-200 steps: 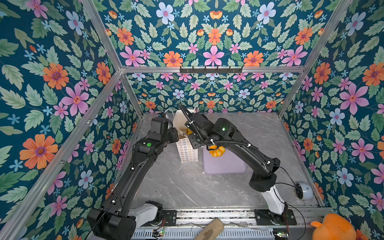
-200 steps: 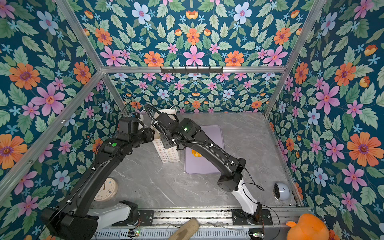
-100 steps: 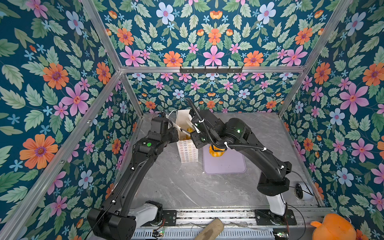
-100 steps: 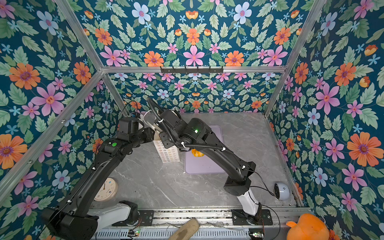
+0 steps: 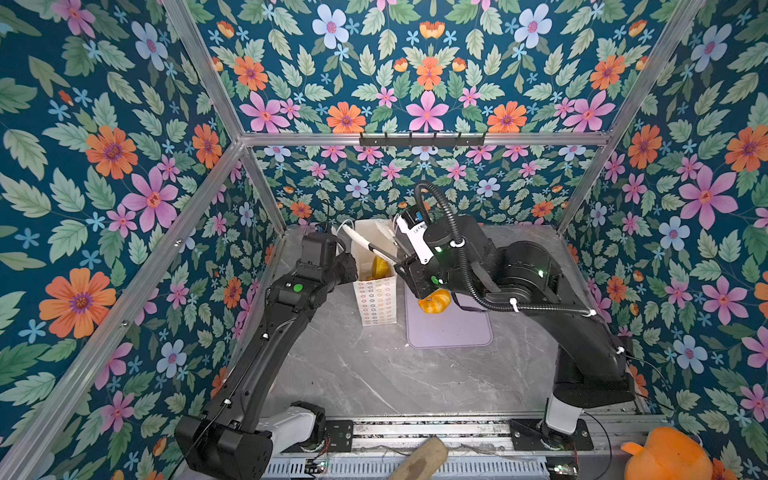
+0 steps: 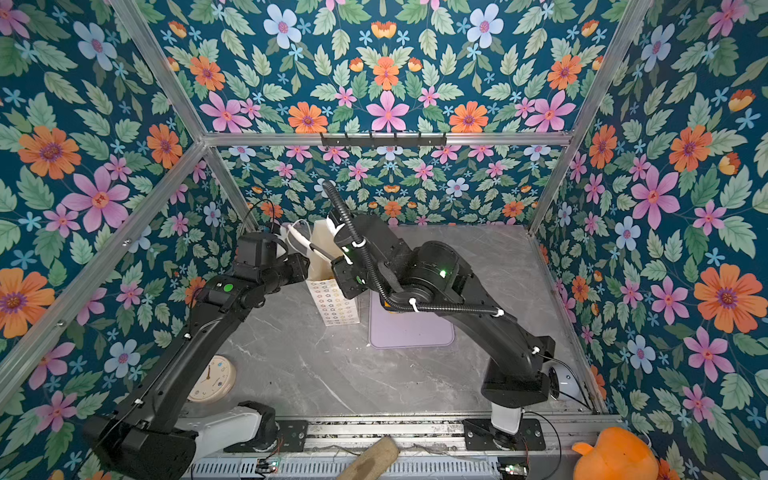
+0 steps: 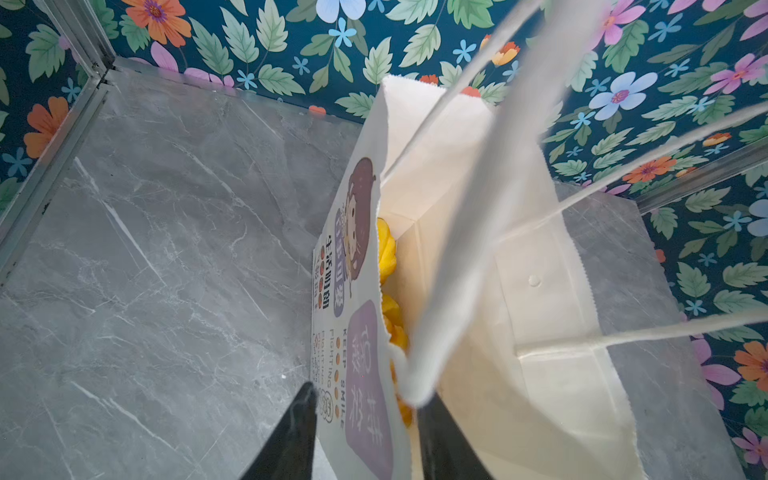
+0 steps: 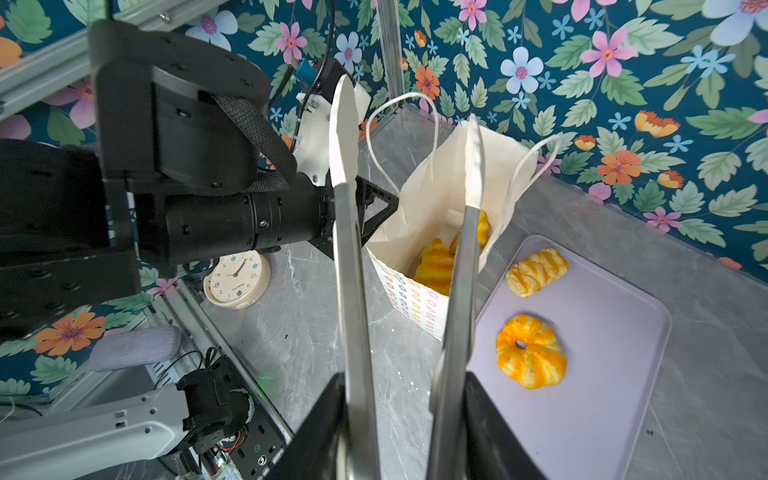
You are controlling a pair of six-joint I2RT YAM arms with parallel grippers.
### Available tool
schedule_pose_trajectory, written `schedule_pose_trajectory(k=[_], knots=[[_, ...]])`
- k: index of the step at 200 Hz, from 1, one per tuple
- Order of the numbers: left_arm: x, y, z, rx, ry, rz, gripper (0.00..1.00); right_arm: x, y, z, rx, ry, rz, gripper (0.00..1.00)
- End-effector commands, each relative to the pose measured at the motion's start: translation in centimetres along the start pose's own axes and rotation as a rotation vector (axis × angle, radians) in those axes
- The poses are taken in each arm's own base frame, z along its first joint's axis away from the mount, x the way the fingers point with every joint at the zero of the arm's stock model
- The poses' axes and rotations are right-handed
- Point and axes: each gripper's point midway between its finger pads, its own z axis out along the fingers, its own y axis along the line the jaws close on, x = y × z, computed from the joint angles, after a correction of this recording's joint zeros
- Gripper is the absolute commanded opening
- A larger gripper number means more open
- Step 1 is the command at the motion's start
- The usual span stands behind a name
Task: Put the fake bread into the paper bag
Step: 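Raise the empty tongs out of the bag and move toward the braided roll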
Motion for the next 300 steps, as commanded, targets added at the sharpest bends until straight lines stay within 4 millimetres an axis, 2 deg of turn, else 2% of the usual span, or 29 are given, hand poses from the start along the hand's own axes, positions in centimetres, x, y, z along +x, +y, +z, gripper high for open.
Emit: schedule_pose_trajectory(k=[1, 20, 24, 26, 30, 62, 92, 124, 154, 190, 246, 256, 259, 266, 300], knots=[[-0.4, -0.1, -0.1, 0.000, -0.012, 0.001, 0.41, -1.3, -1.4, -1.6, 0.052, -0.071, -0.007, 0.43], [-0.4, -0.2, 0.1, 0.004, -0.008, -0.002, 0.41, -1.5, -2.9, -3.0, 0.109, -0.109, -0.012, 0.43], [-0.4, -0.2, 0.0, 0.006, -0.008, -0.002, 0.41, -1.4, -3.1, -2.8, 0.124, -0.107, -0.017, 0.43], [-0.4, -0.2, 0.1, 0.006, -0.008, -0.002, 0.41, -1.8, -3.5, -4.0, 0.123, -0.133, -0.008, 0.43], [-0.5, -0.2, 0.1, 0.007, -0.008, -0.002, 0.41, -1.9, -3.9, -4.6, 0.131, -0.147, -0.005, 0.43], [-0.5, -0.3, 0.0, 0.009, -0.006, -0.007, 0.41, -1.8, -6.9, -6.9, 0.223, -0.225, 0.013, 0.43], [-0.4, -0.4, 0.1, 0.016, -0.001, -0.013, 0.41, -0.2, -10.2, -7.3, 0.268, -0.204, 0.096, 0.44], [-0.2, -0.6, 0.4, 0.027, 0.007, -0.021, 0.41, 2.0, -13.2, -6.4, 0.312, -0.113, 0.170, 0.44], [-0.1, -0.6, 0.5, 0.030, 0.008, -0.027, 0.41, 4.1, -15.6, -4.2, 0.342, -0.011, 0.268, 0.44], [-0.1, -0.7, 0.6, 0.035, 0.011, -0.031, 0.41, 6.3, -16.9, -0.2, 0.328, 0.102, 0.375, 0.45], [0.1, -0.7, 0.7, 0.039, 0.012, -0.036, 0.41, 9.1, -17.1, 6.4, 0.315, 0.234, 0.458, 0.45], [0.1, -0.8, 0.7, 0.041, 0.013, -0.036, 0.41, 9.4, -17.2, 6.9, 0.321, 0.240, 0.487, 0.45], [0.1, -0.8, 0.7, 0.040, 0.013, -0.036, 0.41, 10.1, -17.2, 8.3, 0.329, 0.272, 0.494, 0.45], [0.1, -0.8, 0.7, 0.041, 0.014, -0.035, 0.41, 10.6, -17.2, 9.2, 0.333, 0.292, 0.515, 0.44], [0.2, -0.7, 0.8, 0.042, 0.015, -0.036, 0.41, 12.5, -17.3, 12.4, 0.364, 0.371, 0.597, 0.43]])
